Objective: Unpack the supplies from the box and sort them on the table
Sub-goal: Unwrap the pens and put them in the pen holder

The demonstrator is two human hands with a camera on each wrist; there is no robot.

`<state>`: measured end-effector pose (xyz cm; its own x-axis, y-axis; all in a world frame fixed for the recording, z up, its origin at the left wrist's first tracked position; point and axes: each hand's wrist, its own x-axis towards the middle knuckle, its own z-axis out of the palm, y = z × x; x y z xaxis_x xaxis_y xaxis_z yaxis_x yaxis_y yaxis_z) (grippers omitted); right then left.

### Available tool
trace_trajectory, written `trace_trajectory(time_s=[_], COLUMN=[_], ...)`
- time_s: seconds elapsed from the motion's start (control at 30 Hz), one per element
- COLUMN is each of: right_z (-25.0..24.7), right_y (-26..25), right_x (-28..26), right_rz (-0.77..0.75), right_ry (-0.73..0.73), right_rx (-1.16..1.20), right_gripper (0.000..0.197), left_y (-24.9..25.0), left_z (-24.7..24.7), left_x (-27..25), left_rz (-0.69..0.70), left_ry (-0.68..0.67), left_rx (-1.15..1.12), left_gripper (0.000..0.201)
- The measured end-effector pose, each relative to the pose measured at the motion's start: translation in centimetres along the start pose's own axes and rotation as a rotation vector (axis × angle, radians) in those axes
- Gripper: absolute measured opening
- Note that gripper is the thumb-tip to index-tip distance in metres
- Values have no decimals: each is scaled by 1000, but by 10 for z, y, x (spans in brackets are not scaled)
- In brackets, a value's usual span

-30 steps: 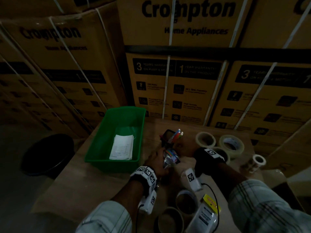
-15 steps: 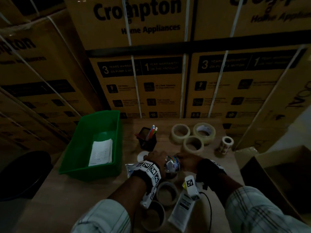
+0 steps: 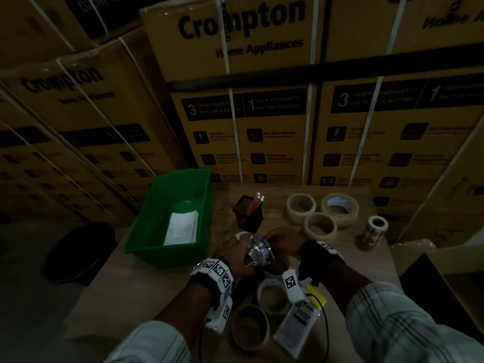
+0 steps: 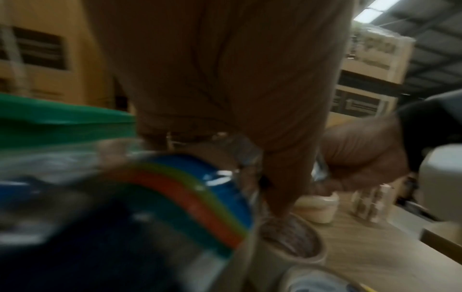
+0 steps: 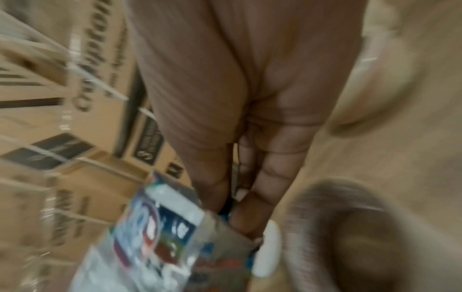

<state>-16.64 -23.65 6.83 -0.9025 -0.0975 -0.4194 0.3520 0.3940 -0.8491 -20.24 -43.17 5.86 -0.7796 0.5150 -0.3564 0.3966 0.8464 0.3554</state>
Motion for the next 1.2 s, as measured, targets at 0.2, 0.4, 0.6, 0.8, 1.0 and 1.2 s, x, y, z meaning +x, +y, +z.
trace_trajectory(time_s=[0.2,0.4,0.6,0.8,1.0,1.2], right_z=[5,12,-11,-36,-37,-32], right_y=[-49,-94,-127,-139,-136,-118], right_x=[2,4,-4,1,21,50], right_rz=[-230,-262,-231,-237,-214,-172], right_ry=[-2,108,268,490,647,656], right_rx=[-178,-339,-613,-575,-556,-563], right_gripper=[16,19,18,13,13,18], left_y=[-28,-71,-69,-66,-53,-55], left_z=[-6,28,15,17,11,8], left_x=[-24,-11,-25,-20,-12,-3], left_rz=[41,-68,-119,-130,-146,-178], left_ry=[147,125,108,120,133,115], left_rx=[-302,-405,-427,-401,-321,-348], left_gripper=[107,118,122,123,115,117])
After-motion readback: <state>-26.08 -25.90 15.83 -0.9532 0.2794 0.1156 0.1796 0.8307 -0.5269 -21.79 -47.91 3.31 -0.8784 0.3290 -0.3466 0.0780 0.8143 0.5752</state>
